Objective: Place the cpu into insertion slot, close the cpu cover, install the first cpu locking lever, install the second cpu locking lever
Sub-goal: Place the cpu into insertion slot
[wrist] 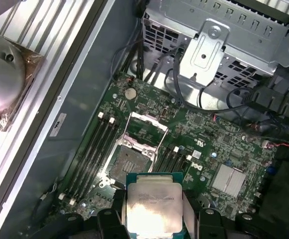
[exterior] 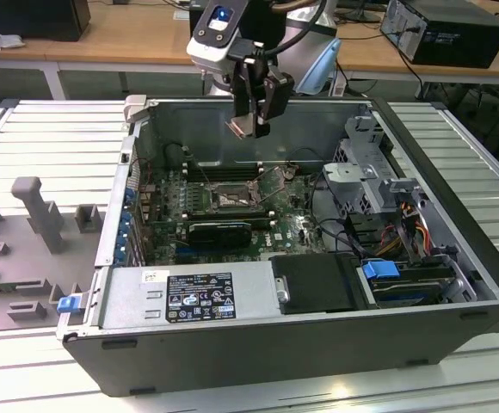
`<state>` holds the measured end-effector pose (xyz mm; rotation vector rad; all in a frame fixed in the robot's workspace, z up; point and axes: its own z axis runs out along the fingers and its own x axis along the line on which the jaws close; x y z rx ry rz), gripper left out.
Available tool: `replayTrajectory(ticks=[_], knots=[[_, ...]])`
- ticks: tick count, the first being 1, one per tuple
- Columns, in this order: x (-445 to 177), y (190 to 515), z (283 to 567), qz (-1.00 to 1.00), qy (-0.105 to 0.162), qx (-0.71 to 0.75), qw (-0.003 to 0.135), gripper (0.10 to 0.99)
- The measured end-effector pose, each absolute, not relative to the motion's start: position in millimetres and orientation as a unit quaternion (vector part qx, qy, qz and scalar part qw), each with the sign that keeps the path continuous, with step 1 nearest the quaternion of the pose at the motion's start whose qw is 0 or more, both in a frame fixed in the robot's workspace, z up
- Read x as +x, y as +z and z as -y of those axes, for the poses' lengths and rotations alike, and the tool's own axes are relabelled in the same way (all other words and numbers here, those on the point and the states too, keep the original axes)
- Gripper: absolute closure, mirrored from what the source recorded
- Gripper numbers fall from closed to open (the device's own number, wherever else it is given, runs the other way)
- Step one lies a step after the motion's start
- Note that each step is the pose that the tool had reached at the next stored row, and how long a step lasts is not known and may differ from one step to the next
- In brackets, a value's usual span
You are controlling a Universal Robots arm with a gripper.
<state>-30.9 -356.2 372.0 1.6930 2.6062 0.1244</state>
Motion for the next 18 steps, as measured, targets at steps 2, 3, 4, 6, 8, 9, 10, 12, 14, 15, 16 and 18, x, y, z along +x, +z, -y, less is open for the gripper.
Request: replayTrajectory(ticks=[2,3,4,6,8,9,10,12,14,15,16,18], knots=[[-30.9,371.7,356.2,-0.83,0.04,0.557,0.016,0.549],[-30.9,371.5,356.2,-0.826,0.04,0.562,0.017,0.549],[-30.9,371.3,356.2,-0.822,0.039,0.568,0.017,0.549],[-30.9,370.3,356.2,-0.797,0.039,0.603,0.019,0.549],[-30.9,370.0,356.2,-0.781,0.038,0.623,0.019,0.549],[-30.9,369.9,356.2,-0.774,0.038,0.632,0.02,0.549],[-30.9,369.8,356.2,-0.768,0.038,0.639,0.02,0.549],[-30.9,369.4,356.2,-0.758,0.037,0.651,0.021,0.549],[-30.9,369.2,356.2,-0.752,0.037,0.657,0.021,0.549],[-30.9,368.9,356.2,-0.748,0.037,0.662,0.021,0.549],[-30.9,368.8,356.2,-0.745,0.037,0.666,0.022,0.549],[-30.9,368.4,356.2,-0.738,0.037,0.674,0.022,0.549]])
